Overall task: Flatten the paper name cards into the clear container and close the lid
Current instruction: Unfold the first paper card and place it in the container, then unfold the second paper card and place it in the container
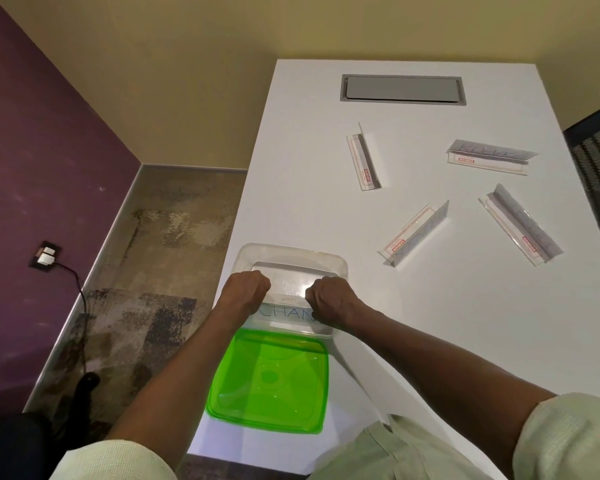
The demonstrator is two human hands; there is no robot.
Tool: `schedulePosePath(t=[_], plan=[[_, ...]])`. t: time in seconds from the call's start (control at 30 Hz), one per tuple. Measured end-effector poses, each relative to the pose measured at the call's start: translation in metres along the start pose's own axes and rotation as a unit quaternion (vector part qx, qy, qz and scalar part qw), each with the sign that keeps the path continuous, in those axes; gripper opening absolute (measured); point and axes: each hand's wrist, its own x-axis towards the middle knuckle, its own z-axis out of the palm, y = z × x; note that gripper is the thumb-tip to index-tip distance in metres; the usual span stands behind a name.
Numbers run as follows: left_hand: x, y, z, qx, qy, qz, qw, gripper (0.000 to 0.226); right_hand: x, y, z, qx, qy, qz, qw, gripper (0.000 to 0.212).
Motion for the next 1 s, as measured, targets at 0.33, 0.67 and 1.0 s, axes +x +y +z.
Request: schedulePosePath(t=[0.33,0.67,1.0], plan=[[-0.014,0.011,-0.054,-0.021,0.100,-0.065,0.993,0.013,-0.023,0.016,-0.046,0.025,0.143,0.046,0.988,0.038],[-0.013,0.053,-0.097,-0.116,0.240,-0.126,0.955,0.011,-0.083,0.065,-0.066,0.022,0.225,0.127,0.966,0.040],[0.016,0.131,-0.129,-0.305,0.312,-0.079,0.896,0.010,-0.146,0.122,-0.055,0.035,0.218,0.214,0.952,0.046]])
